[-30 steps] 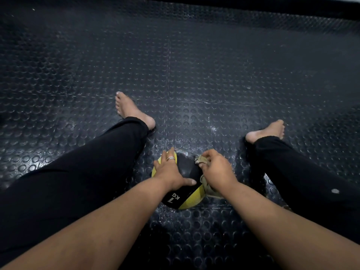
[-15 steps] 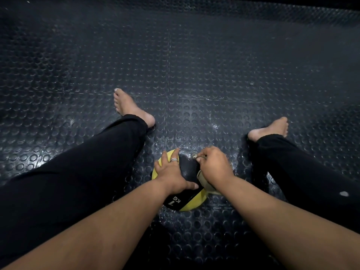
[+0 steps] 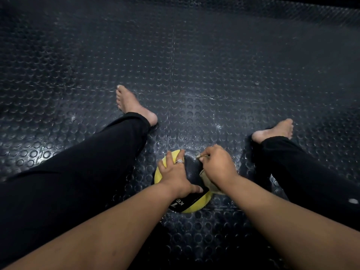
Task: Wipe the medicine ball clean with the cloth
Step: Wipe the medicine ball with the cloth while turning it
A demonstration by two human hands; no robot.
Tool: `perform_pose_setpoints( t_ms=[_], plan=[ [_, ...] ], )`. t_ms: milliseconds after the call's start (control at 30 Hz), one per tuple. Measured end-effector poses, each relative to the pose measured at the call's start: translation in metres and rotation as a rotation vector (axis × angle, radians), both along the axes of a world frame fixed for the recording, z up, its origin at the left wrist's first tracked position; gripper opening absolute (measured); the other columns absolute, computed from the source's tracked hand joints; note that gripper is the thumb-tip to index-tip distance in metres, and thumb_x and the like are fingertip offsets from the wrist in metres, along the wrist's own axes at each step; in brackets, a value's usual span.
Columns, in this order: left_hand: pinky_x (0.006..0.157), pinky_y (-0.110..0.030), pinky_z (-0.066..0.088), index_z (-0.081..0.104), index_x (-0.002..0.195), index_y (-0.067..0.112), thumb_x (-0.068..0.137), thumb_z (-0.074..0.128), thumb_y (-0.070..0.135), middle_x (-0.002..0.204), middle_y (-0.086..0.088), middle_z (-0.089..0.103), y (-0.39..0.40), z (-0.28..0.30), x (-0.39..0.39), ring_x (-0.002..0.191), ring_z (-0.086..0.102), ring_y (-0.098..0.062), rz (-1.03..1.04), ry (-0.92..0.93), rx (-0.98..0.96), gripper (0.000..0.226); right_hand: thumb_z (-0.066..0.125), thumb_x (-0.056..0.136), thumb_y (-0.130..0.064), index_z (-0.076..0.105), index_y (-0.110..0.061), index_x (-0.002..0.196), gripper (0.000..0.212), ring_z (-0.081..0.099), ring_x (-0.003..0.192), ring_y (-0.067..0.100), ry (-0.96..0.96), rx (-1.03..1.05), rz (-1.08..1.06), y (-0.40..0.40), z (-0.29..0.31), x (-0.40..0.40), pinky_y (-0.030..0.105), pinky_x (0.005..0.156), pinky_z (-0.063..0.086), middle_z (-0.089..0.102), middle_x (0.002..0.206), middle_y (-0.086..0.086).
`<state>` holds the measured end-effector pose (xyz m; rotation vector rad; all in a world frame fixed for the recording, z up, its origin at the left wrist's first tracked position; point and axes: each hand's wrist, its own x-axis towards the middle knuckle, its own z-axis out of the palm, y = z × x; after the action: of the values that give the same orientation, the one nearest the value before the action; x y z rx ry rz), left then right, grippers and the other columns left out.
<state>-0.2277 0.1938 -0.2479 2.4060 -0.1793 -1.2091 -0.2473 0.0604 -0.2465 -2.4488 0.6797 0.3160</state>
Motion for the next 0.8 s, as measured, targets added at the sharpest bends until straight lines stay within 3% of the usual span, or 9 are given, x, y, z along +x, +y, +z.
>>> perform_pose_setpoints(
  t_ms=[167,333,467,567,800],
  plan=[
    [0.121,-0.047,0.005,-0.013,0.153,0.036,0.069,0.084,0.046,0.159,-0.005,-0.024,-0.004,0.002,-0.006,0.144,-0.021,-0.042,-0.012,-0.002,0.004,0.129,0.057,0.090,-0.015,0.068,-0.013,0.095,0.012,0.054,0.092,0.018,-0.031,0.022,0.000,-0.001,0.000,-0.011,0.028,0.083,0.044,0.055,0.100,0.001],
    [0.120,-0.047,0.003,-0.014,0.153,0.035,0.069,0.084,0.047,0.160,-0.007,-0.023,-0.007,0.005,-0.004,0.144,-0.021,-0.043,-0.020,0.001,0.025,0.129,0.057,0.090,-0.013,0.069,-0.010,0.092,0.012,0.056,0.085,0.020,0.038,0.049,-0.092,-0.006,-0.003,0.005,0.023,0.070,0.040,0.062,0.094,0.006],
    [0.120,-0.047,0.004,-0.013,0.152,0.037,0.069,0.085,0.045,0.160,-0.005,-0.023,-0.003,0.005,-0.003,0.145,-0.021,-0.042,-0.004,0.009,0.015,0.129,0.059,0.090,-0.016,0.068,-0.013,0.091,0.010,0.050,0.086,0.014,-0.010,0.050,-0.033,0.003,0.005,-0.006,0.023,0.077,0.039,0.053,0.095,-0.001],
    [0.121,-0.047,0.004,-0.014,0.153,0.036,0.070,0.084,0.045,0.160,-0.008,-0.022,-0.005,0.005,-0.005,0.145,-0.020,-0.043,-0.032,0.000,0.028,0.128,0.060,0.090,-0.017,0.069,-0.013,0.094,0.010,0.047,0.085,0.011,-0.029,0.063,-0.019,0.005,0.007,-0.016,0.020,0.074,0.034,0.050,0.093,-0.004],
    [0.120,-0.047,0.007,-0.012,0.153,0.037,0.069,0.085,0.045,0.159,-0.004,-0.025,-0.012,0.005,-0.007,0.144,-0.021,-0.042,-0.028,-0.005,0.028,0.128,0.060,0.089,-0.015,0.069,-0.012,0.087,0.010,0.054,0.076,0.016,0.053,0.110,-0.175,-0.010,0.003,0.002,0.021,0.063,0.036,0.062,0.079,0.002]
  ],
)
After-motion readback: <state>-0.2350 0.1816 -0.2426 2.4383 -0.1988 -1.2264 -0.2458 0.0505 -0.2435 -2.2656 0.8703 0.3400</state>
